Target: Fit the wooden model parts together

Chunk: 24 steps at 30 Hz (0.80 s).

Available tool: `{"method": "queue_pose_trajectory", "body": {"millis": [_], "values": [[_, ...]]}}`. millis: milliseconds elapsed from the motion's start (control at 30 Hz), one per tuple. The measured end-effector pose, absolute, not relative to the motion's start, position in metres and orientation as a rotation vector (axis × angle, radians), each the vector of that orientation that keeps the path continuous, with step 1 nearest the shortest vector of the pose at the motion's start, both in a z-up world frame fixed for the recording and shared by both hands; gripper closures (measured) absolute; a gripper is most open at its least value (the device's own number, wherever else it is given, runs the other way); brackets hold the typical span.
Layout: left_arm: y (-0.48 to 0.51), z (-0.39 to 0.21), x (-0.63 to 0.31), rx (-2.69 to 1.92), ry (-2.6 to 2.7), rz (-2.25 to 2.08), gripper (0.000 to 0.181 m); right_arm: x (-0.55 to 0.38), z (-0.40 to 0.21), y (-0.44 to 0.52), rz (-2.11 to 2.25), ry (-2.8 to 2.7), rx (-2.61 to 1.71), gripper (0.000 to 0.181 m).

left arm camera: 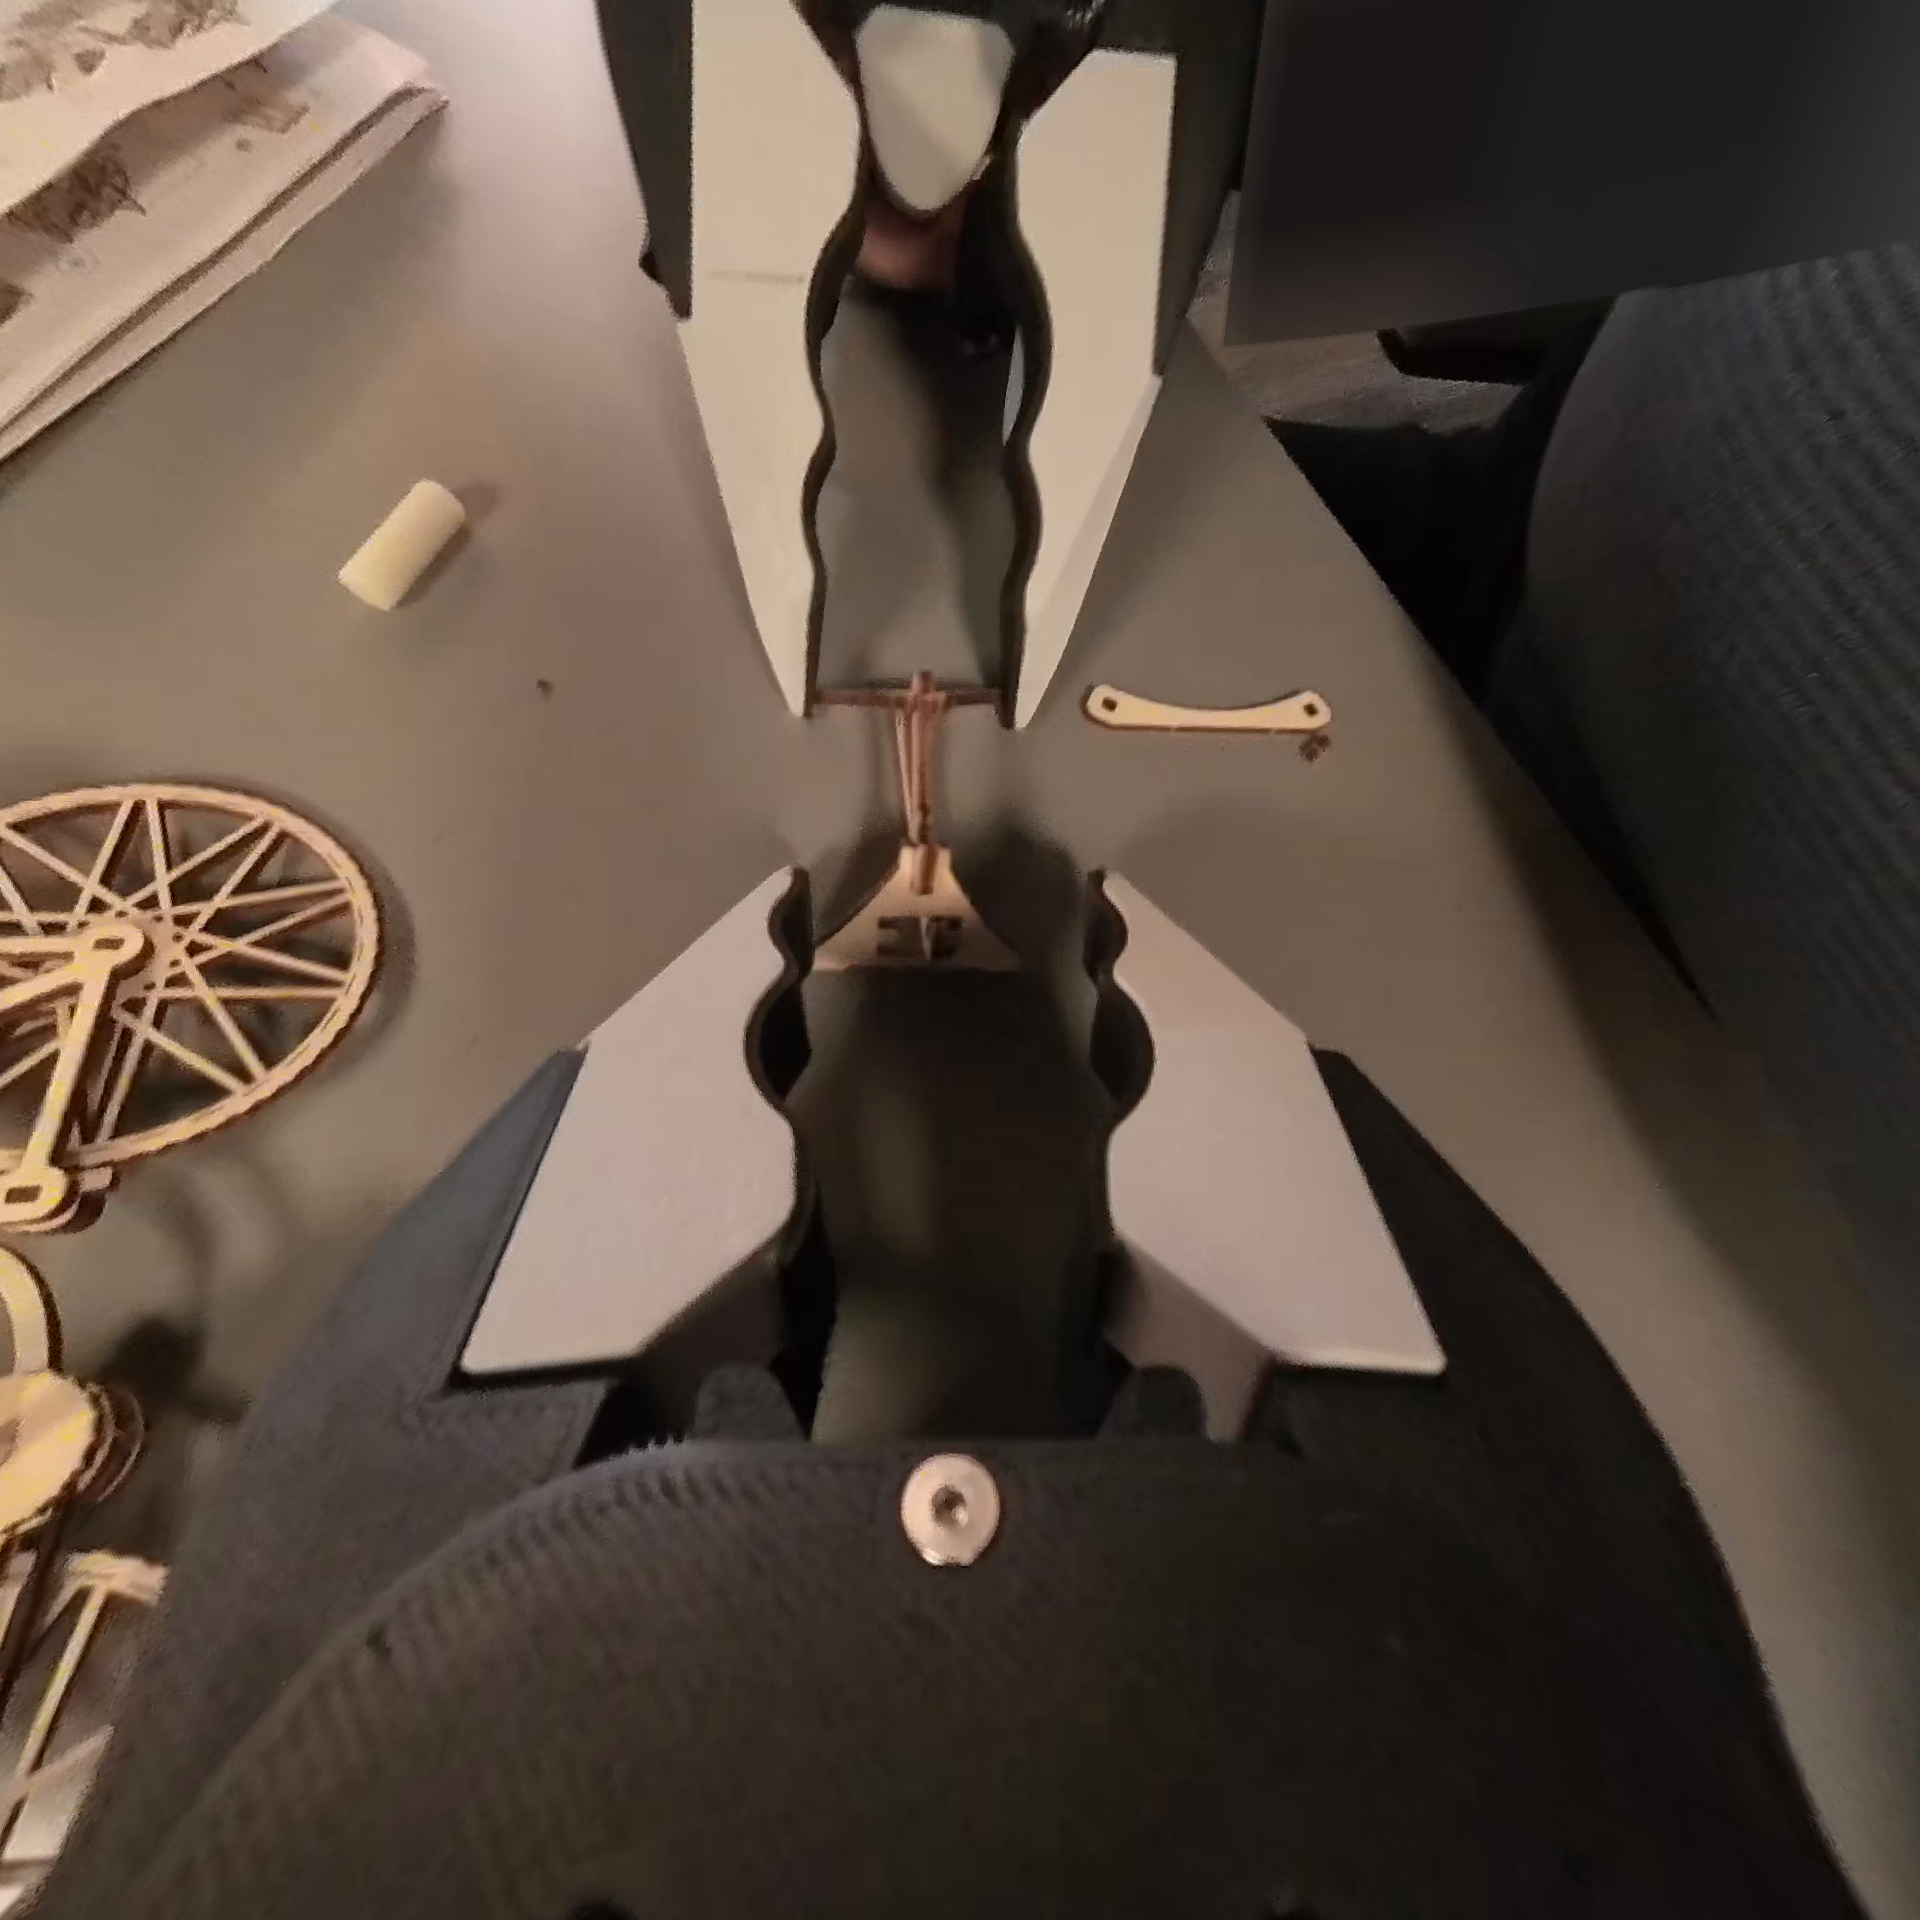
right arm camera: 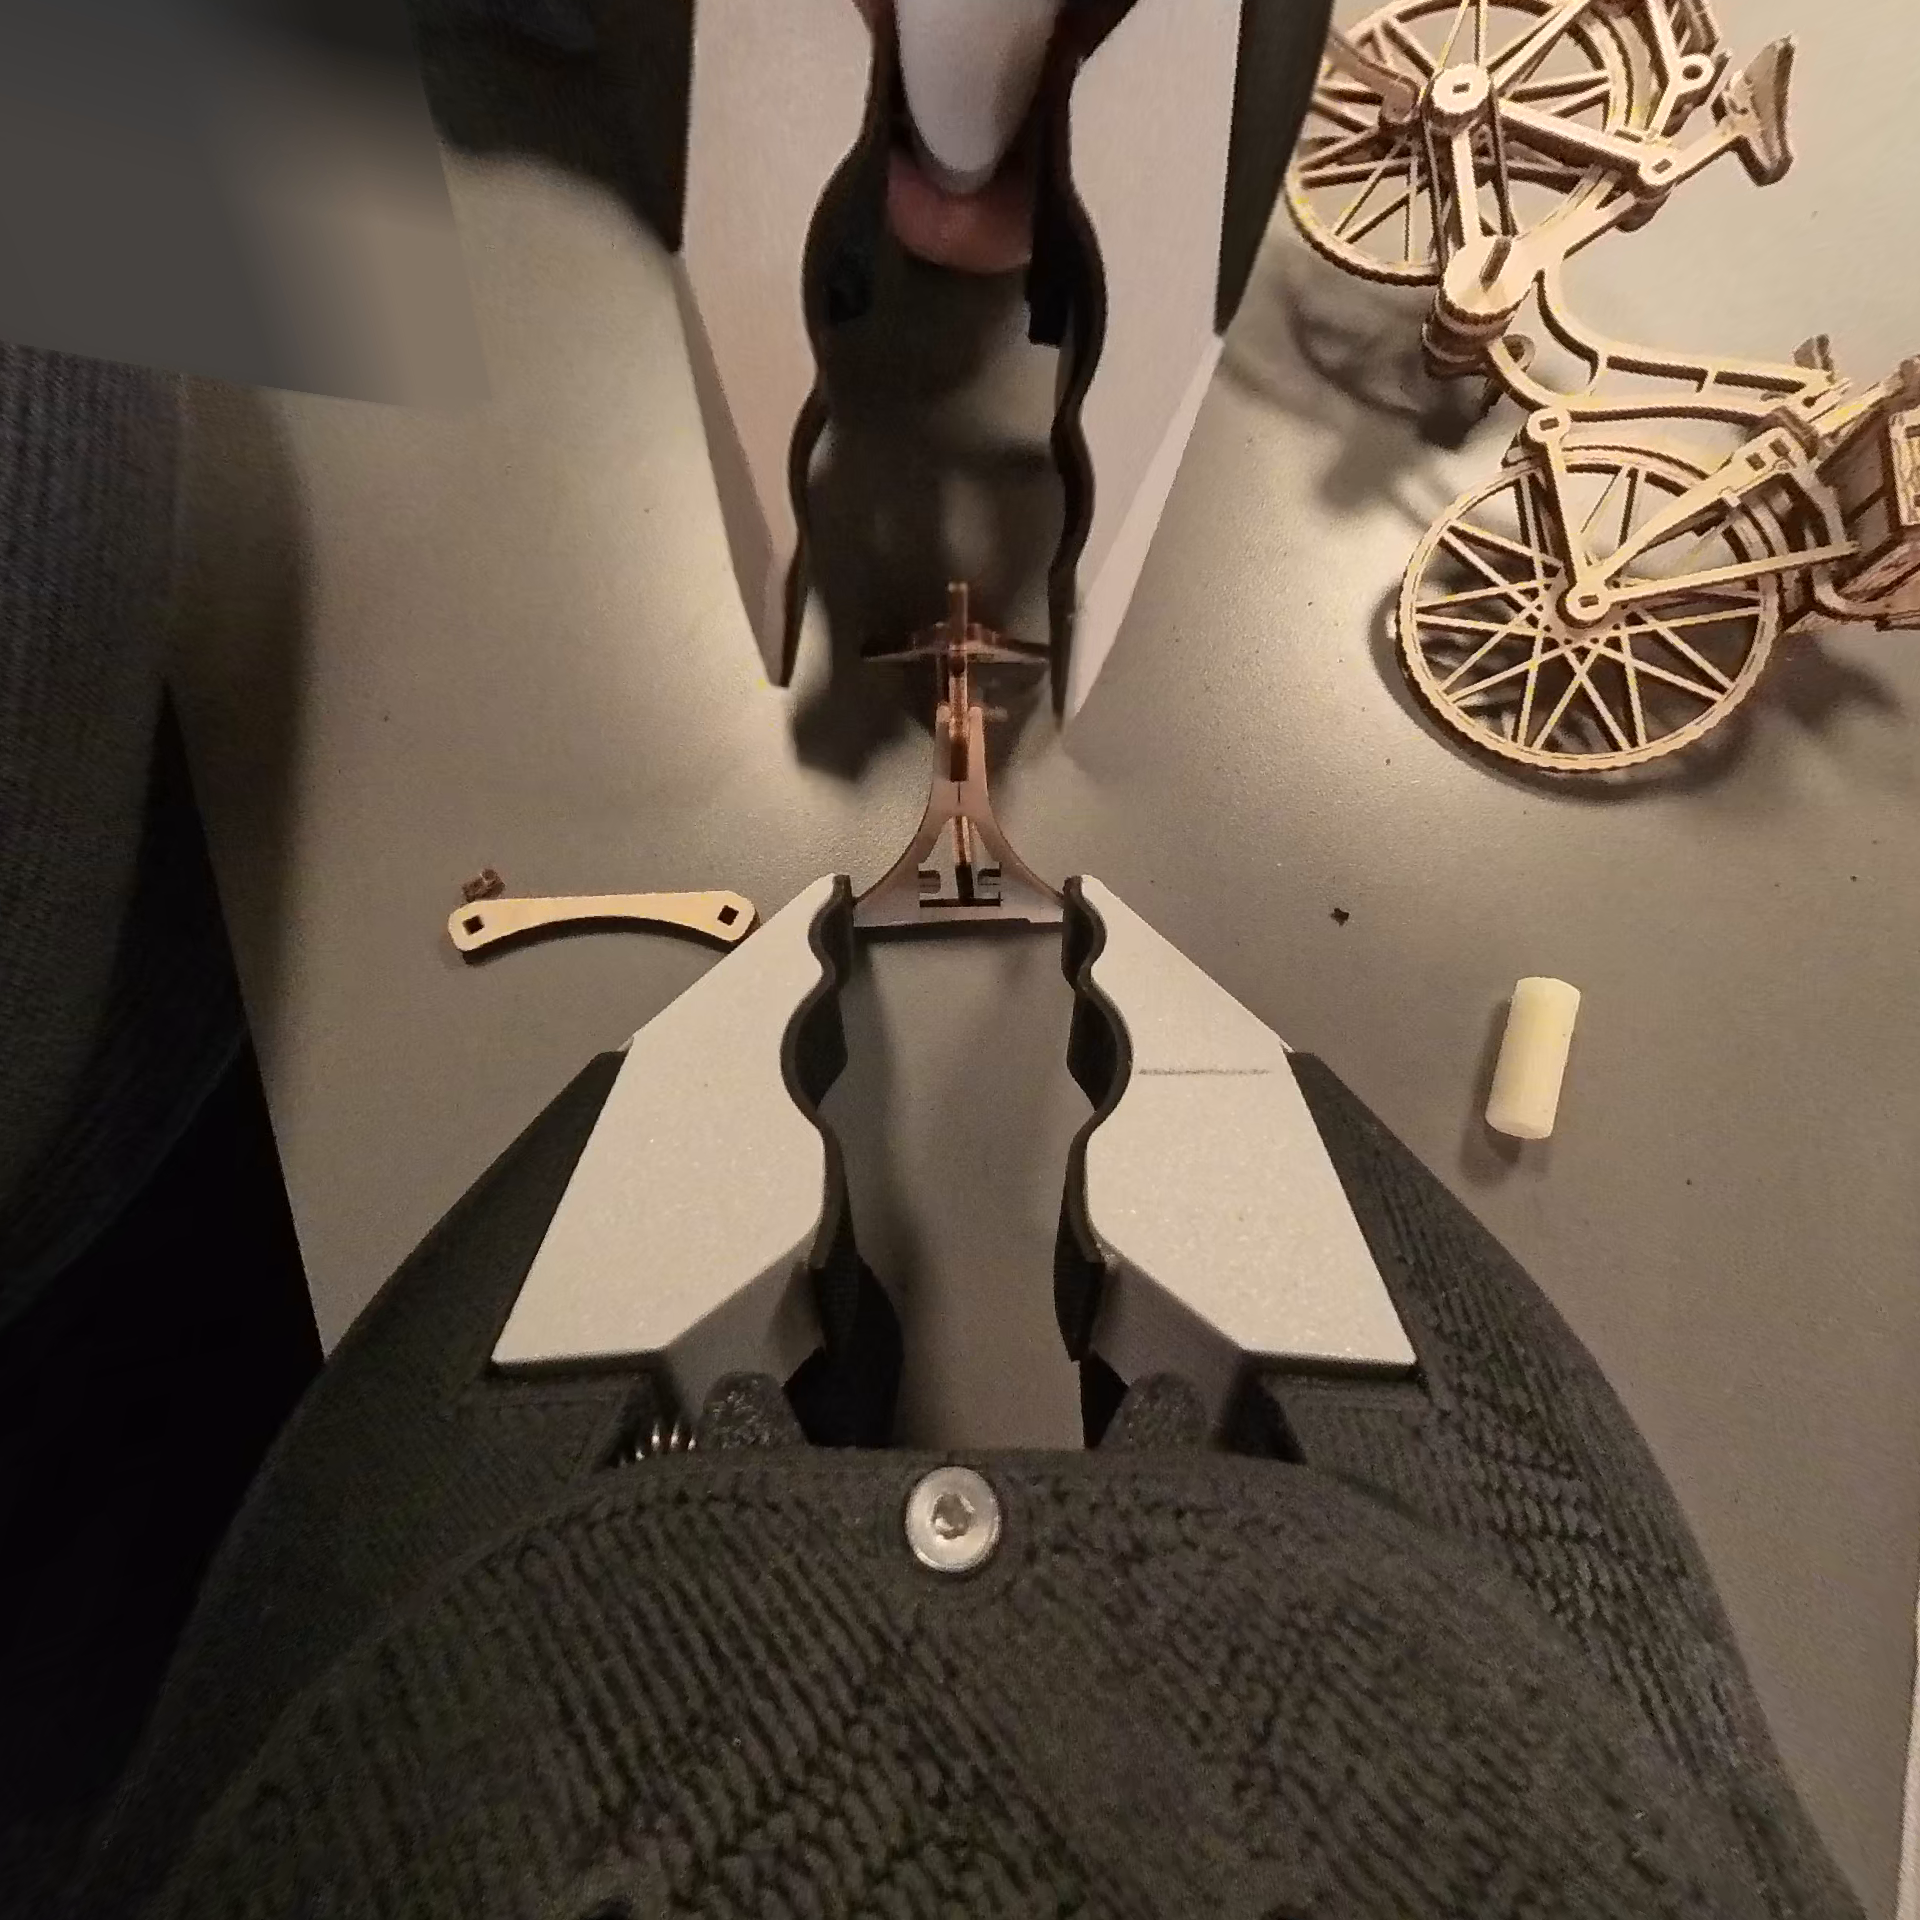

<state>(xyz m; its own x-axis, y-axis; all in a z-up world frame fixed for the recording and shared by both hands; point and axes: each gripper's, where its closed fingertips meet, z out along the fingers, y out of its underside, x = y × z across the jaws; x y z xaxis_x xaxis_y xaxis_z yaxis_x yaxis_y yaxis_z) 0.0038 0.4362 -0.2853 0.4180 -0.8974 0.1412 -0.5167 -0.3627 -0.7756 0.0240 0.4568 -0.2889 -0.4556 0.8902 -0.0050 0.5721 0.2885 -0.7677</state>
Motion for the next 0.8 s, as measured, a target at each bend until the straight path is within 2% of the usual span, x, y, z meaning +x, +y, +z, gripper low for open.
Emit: {"method": "queue_pose_trajectory", "body": {"millis": [267, 800], "values": [[0.4379, -0.2881, -0.0032, -2.026, 1.215, -0.721, 0.145, 0.024, -0.2889, 0.4569, 1.008, -2.137, -1.313, 0.142], [0.4362, -0.2889, -0.0015, -2.011, 1.242, -0.712, 0.151, 0.021, -0.2887, 0.4542, 1.02, -2.153, -1.3, 0.142]]}}
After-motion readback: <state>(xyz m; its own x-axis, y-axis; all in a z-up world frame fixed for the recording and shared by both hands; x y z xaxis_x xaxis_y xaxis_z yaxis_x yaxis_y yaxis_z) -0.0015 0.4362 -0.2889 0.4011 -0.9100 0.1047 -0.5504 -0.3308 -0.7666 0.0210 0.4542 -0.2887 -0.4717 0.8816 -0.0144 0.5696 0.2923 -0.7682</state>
